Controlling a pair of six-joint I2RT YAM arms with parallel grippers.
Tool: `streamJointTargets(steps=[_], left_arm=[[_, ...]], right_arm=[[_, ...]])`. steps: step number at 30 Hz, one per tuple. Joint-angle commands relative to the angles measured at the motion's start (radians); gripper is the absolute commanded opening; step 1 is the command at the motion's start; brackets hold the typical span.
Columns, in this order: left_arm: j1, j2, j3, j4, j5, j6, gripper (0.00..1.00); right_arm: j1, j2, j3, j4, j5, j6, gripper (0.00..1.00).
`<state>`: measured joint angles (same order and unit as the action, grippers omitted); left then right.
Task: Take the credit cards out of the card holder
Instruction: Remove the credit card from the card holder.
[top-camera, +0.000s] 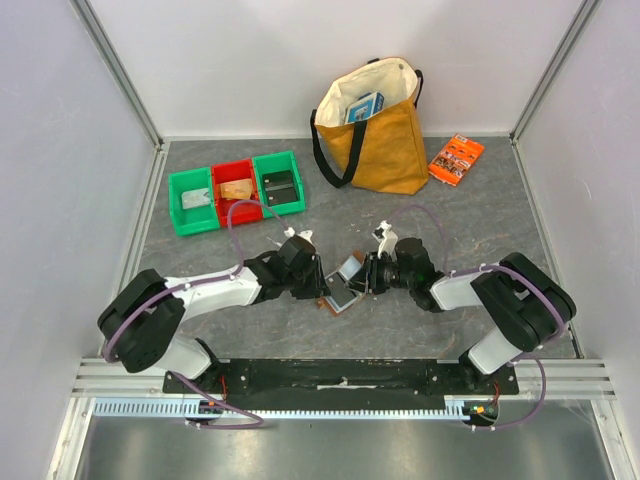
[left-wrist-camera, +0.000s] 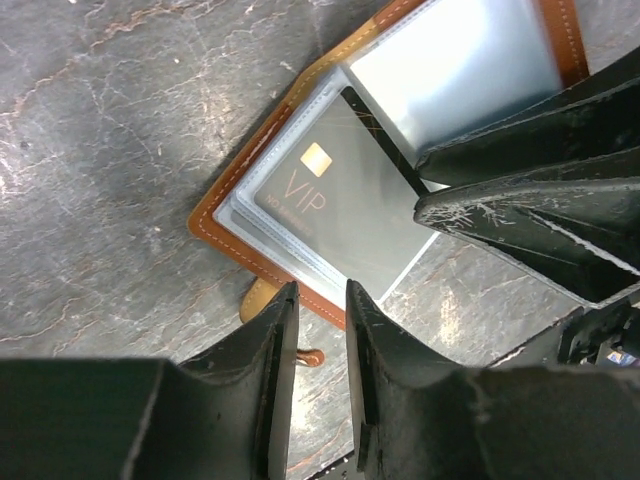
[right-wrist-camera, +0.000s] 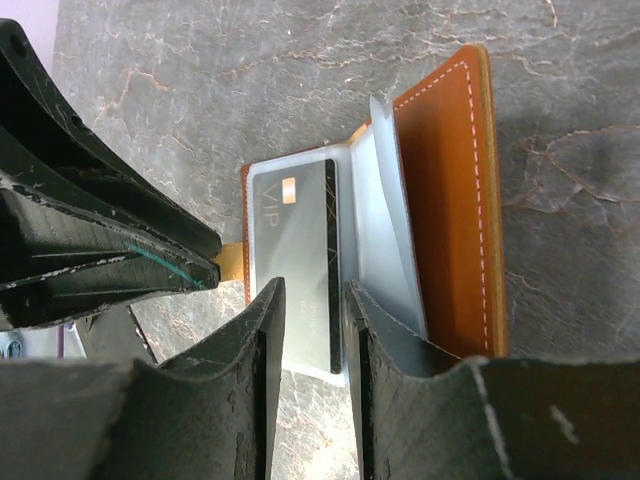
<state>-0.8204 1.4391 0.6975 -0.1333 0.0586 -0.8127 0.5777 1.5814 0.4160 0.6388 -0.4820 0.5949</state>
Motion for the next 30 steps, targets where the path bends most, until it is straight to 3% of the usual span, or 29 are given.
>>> streamJointTargets(steps=[1,8,20,30], left_arm=[[-0.005,0.041,0.01,-0.009,-0.008,0.009,0.3],[-0.003,0.101,0.013,-0.02,-0.052,0.018,0.2],[0.056,0.106,0.048,-0.075,-0.135,0.087,0.15],[0.046,-0.037,0.04,-0.045,-0.019,0.057,0.34]], right_arm=[[-0.012,0.014,0.029,0.001,-0.013,-0.017,0.36],[-0.013,0.02,0.037,-0.022,-0.049,-0.035,0.36],[-0.013,0.023,0.004,0.05,-0.106,0.034,0.22],[-0.013,0.032,-0.002,0.075,-0.066,0.059,0.22]])
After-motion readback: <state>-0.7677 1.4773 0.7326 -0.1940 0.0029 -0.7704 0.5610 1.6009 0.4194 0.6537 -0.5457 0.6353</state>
